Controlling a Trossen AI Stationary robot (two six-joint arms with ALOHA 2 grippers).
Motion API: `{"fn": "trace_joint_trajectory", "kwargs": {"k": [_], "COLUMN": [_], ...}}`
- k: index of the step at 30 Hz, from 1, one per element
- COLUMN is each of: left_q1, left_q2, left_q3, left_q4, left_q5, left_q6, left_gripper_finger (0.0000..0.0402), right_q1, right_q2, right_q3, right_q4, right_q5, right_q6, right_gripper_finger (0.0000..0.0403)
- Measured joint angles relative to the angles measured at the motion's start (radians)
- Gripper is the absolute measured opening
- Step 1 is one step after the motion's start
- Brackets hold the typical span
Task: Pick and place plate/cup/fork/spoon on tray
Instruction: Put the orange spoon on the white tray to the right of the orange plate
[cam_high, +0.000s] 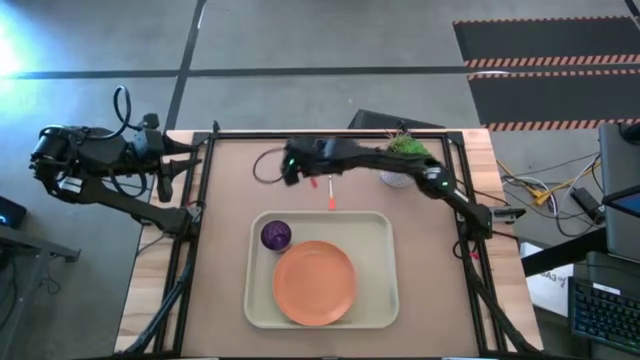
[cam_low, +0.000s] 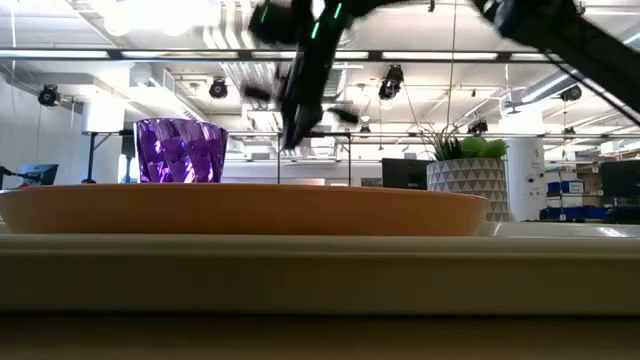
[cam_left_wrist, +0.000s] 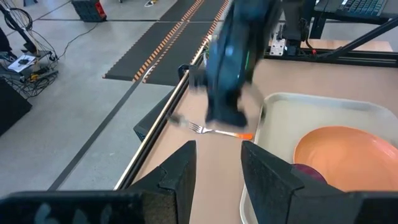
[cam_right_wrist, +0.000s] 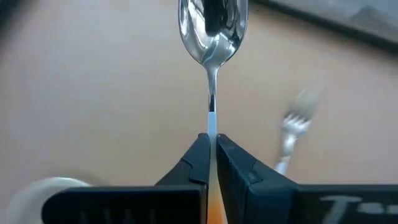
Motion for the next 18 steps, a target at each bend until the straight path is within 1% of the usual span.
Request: {"fn": "trace_joint_trajectory", "kwargs": {"k": [2,4,6,9,12,15,18], "left_q1": [0.000,0.000,0.000,0.000,0.000,0.000,0.000], "left_q2": [0.000,0.000,0.001,0.002,0.002,0.002,0.003], "left_q3": [0.000,-0.001,-0.002,-0.004,-0.007,-0.008,-0.009], "left_q4": [0.000,-0.001,-0.001,0.000,0.000,0.000,0.000], "left_q5": [0.000,0.000,0.000,-0.007,-0.007,-0.007,-0.007], "left_q6": [0.000,0.000,0.000,0.001,0.001,0.001,0.001], "left_gripper_finger": [0.0111,0.0111,0.0111,0.0111,0.0111,0.0111,0.0111], "right_q1": [0.018,0.056,0.124,0.242,0.357,0.461,0.543], "right_q2": [-0.052,-0.093,-0.120,-0.151,-0.164,-0.138,-0.110], "right_q3": [0.018,0.016,0.012,0.011,0.000,-0.018,-0.064], "right_q4": [-0.080,-0.184,-0.307,-0.457,-0.457,-0.462,-0.464], "right_q5": [0.027,0.056,0.085,0.112,0.145,0.190,0.187], "right_q6": [0.032,0.099,0.217,0.447,0.641,0.856,1.045], "right_gripper_finger": [0.0008,0.0008,0.0008,0.0008,0.0008,0.0008,0.0008]}}
